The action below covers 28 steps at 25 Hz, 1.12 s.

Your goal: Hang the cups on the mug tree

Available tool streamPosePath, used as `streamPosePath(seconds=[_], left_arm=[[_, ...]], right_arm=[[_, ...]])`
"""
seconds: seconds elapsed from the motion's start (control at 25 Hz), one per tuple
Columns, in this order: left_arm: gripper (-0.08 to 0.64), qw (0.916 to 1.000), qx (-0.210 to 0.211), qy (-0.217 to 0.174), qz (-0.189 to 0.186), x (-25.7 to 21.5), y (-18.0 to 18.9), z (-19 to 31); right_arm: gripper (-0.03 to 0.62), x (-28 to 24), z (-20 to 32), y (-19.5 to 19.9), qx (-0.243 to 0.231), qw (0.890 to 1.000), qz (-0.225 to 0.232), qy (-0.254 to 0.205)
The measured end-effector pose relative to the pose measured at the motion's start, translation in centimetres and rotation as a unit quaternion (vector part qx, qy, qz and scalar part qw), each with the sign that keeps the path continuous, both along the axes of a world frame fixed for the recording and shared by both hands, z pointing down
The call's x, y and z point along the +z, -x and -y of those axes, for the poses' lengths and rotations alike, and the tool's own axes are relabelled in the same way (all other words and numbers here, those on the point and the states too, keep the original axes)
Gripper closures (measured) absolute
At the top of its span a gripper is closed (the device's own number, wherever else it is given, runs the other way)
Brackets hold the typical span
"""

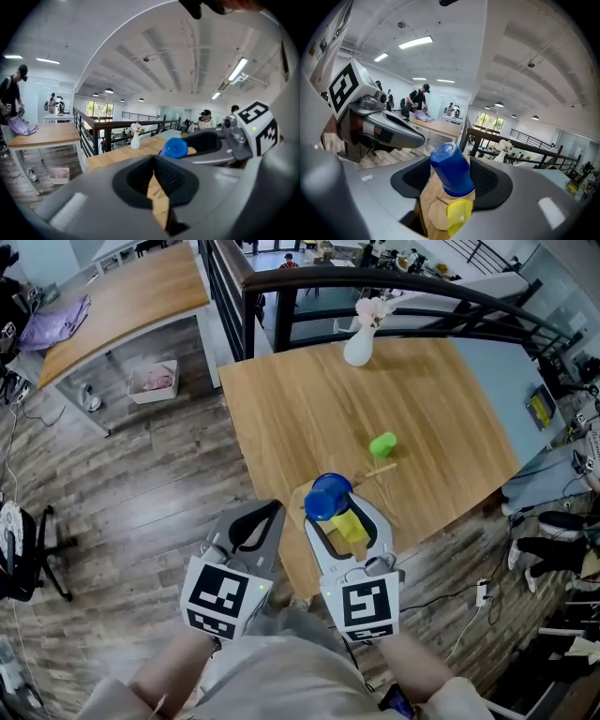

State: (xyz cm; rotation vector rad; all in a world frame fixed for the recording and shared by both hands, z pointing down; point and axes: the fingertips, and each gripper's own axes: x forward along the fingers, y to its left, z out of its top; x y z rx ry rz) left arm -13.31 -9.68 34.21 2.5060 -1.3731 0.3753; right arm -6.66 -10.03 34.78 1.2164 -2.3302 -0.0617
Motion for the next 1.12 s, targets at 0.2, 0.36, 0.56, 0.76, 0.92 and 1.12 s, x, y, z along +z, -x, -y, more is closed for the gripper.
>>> streamPosePath(seconds=[0.2,0.36,0.56,0.76,0.92,1.12], left_arm=[[0.557,1.0000,0.004,0.002,-0.003,0.0,-0.6,-0.2],[0.557,1.0000,0.008,0.000,-0.002,-0.1,-1.0,-0.5],[0.557,0.9999,0.009,-0.006,-0.003,-0.8,-1.4,-0.5],[0.557,0.9998,0.011,-0.017,0.001,-1.6,-1.8,-0.6],[0.557,0.9996,0.016,-0.024,-0.002,-2.5,-2.5,-0.7],[0.557,0.9992,0.020,-0.034,-0.002,-3.6,-2.7,-0.9]], right_arm=[[0.316,-0.1,-0.1,-0.5,0.001,1.000,0.011,0.007],[0.316,0.2,-0.8,-1.1,0.007,0.999,0.026,0.019],[0.316,-0.4,-1.7,-2.2,0.016,0.999,0.039,0.022],[0.320,-2.9,-2.4,-3.4,0.024,0.994,0.103,0.016],[0.332,-4.3,-2.4,-4.6,0.036,0.992,0.118,0.002],[0.395,-6.1,-2.7,-6.7,0.066,0.985,0.158,-0.019]])
